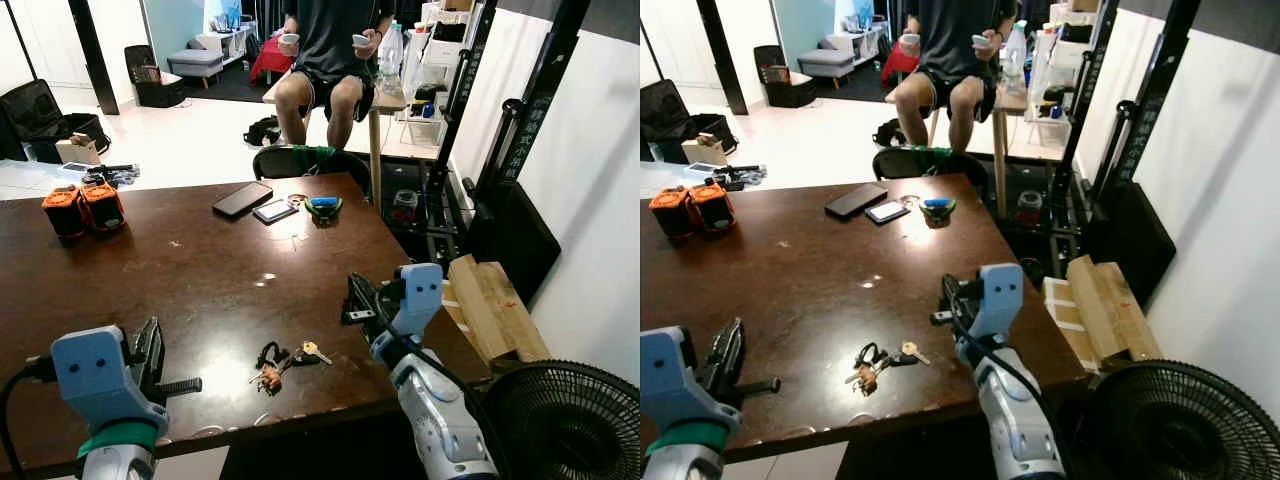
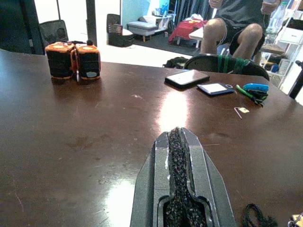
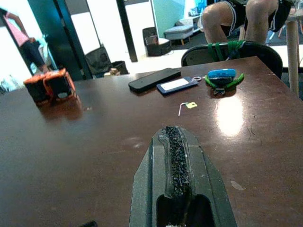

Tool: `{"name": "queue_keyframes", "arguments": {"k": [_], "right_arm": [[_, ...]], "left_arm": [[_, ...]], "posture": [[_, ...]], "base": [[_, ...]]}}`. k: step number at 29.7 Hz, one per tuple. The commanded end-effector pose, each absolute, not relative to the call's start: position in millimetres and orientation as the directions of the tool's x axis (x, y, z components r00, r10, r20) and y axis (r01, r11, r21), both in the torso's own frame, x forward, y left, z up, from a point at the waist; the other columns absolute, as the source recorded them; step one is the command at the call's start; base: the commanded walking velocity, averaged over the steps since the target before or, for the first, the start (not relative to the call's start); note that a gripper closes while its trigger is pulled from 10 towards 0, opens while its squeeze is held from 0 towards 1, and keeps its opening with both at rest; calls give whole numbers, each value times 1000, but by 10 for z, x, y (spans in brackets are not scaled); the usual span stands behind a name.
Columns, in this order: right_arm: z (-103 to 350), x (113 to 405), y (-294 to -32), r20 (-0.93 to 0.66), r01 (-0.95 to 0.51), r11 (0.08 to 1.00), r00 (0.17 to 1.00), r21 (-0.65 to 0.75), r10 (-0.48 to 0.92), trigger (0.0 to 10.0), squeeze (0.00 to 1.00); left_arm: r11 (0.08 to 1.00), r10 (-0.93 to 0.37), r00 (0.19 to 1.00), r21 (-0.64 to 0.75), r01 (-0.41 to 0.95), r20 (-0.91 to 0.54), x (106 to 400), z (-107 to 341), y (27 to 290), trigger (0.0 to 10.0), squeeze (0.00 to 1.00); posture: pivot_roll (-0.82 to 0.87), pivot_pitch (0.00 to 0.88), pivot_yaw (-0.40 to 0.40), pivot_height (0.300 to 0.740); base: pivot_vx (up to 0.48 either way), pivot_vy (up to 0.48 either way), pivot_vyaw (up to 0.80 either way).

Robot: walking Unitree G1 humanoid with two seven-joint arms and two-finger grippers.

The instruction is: Hang keys on a hook

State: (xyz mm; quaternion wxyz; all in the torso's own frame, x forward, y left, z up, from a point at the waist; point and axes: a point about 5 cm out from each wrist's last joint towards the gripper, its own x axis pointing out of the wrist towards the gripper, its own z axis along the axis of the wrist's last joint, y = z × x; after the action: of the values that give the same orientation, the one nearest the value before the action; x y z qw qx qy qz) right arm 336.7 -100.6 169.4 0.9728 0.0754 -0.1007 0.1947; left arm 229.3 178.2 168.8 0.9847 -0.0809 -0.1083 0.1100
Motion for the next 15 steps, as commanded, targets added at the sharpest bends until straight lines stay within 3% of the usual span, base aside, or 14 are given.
{"name": "queue_keyframes", "arguments": {"k": [1,9,15], "right_arm": [[1636,3343,-987,201,-402,911,903,92,379,10000,0],[1598,3335,-1015,185,-390,917,911,84,370,10000,0],[1593,3334,-987,181,-395,915,909,84,376,10000,0]], "left_arm": [[963,229,955,-184,-195,188,2280,1663,1784,10000,0],[965,218,958,-191,-182,188,2267,1664,1777,10000,0],[966,209,959,-193,-172,193,2277,1670,1768,10000,0]], "posture": [[-38,9,79,740],[-38,9,79,740],[-43,6,84,740]], "base": [[0,0,0],[0,0,0],[-266,0,0]]}}
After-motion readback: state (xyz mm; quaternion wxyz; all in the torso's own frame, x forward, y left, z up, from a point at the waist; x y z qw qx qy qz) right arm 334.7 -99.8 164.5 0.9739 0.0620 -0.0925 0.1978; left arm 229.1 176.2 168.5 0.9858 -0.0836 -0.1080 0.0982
